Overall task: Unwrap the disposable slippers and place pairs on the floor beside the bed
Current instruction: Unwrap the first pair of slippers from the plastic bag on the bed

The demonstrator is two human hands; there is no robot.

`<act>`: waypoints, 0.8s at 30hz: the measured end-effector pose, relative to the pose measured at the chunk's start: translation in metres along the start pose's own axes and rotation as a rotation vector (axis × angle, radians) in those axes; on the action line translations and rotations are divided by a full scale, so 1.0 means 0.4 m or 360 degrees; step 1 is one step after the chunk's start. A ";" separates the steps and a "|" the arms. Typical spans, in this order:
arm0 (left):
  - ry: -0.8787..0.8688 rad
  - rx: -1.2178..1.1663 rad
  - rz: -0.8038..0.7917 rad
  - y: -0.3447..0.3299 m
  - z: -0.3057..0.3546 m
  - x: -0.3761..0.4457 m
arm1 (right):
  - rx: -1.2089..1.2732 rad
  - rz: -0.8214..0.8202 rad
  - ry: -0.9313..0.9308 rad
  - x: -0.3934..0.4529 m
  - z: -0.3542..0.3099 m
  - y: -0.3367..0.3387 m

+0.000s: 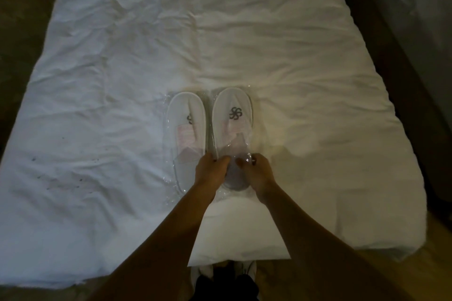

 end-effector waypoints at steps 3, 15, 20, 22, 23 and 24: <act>-0.0024 -0.0075 0.0009 0.005 0.033 -0.014 | 0.0043 0.0044 0.0102 -0.014 -0.043 0.017; -0.0444 -0.0208 0.0270 0.095 0.238 -0.170 | 0.0382 -0.0045 0.0596 -0.159 -0.292 0.070; -0.0665 -0.0286 0.0256 0.125 0.295 -0.242 | 0.0452 -0.0116 0.0747 -0.241 -0.382 0.080; -0.0700 -0.0290 0.0259 0.129 0.320 -0.268 | 0.0434 -0.0105 0.0803 -0.272 -0.421 0.084; -0.0739 -0.0295 0.0273 0.131 0.336 -0.282 | 0.0437 -0.0101 0.0843 -0.289 -0.443 0.087; -0.0771 -0.0300 0.0290 0.133 0.353 -0.298 | 0.0443 -0.0095 0.0893 -0.306 -0.464 0.091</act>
Point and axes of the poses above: each hand's wrist, its own x-axis towards the middle knuckle, its own y-axis out of the back of the hand, z = x × y, the point moved 3 cm from there along x, towards the middle knuckle, and after that the axes turned 6 degrees about -z, right-handed, at the moved point
